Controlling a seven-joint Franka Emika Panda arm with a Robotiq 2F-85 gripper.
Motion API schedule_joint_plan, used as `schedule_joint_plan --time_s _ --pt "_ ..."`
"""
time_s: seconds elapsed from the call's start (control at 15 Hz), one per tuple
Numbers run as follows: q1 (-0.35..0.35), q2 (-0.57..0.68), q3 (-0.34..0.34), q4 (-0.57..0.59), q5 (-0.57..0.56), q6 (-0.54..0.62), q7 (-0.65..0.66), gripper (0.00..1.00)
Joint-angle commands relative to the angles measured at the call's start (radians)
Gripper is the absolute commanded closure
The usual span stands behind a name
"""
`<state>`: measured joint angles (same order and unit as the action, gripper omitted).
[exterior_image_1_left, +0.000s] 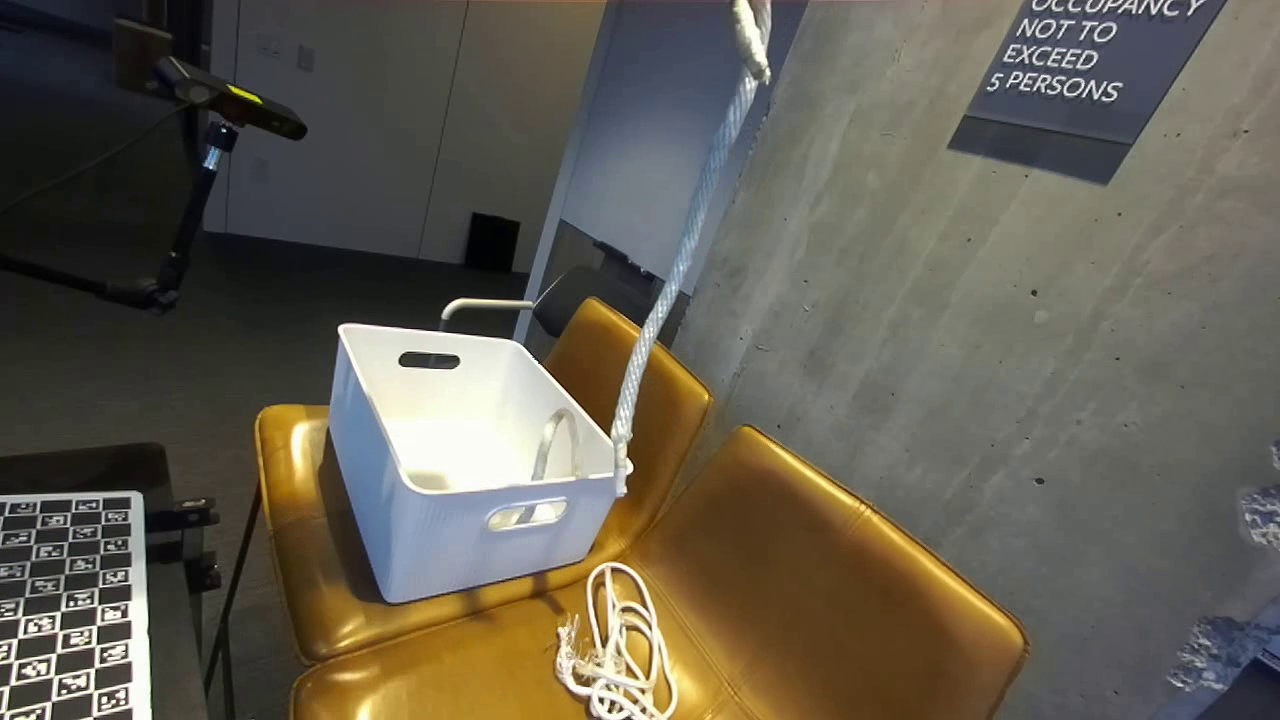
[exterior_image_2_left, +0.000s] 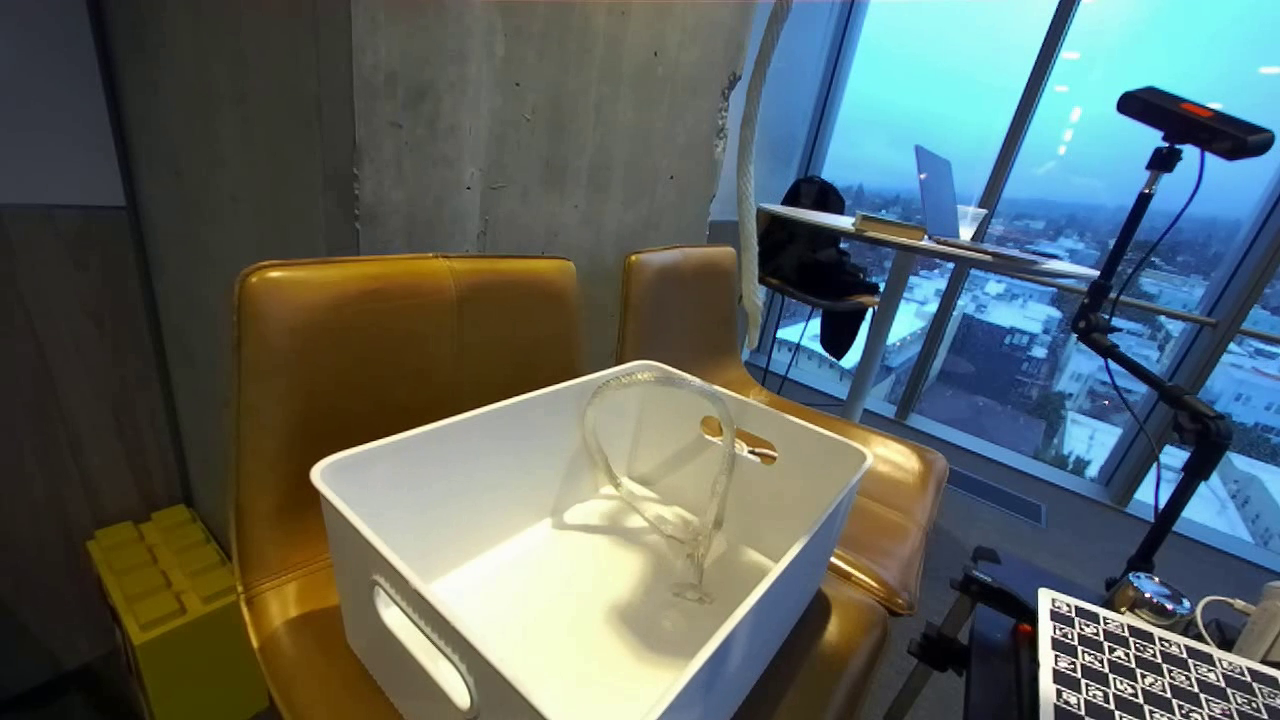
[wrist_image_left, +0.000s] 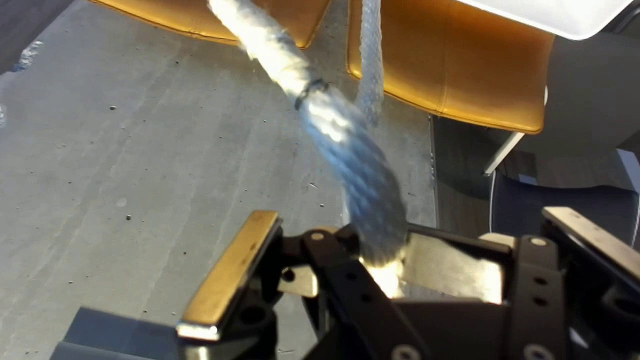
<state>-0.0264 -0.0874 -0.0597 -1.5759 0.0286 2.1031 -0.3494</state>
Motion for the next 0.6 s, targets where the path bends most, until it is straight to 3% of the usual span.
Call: schedule_joint_plan --time_s 0.0,0.53 --pt "0.034 0.02 0.045 0.006 -0.025 0.022 0.04 1.0" --pt "0.113 0.014 0.144 -0.096 -0.076 0.075 0.116 1.0"
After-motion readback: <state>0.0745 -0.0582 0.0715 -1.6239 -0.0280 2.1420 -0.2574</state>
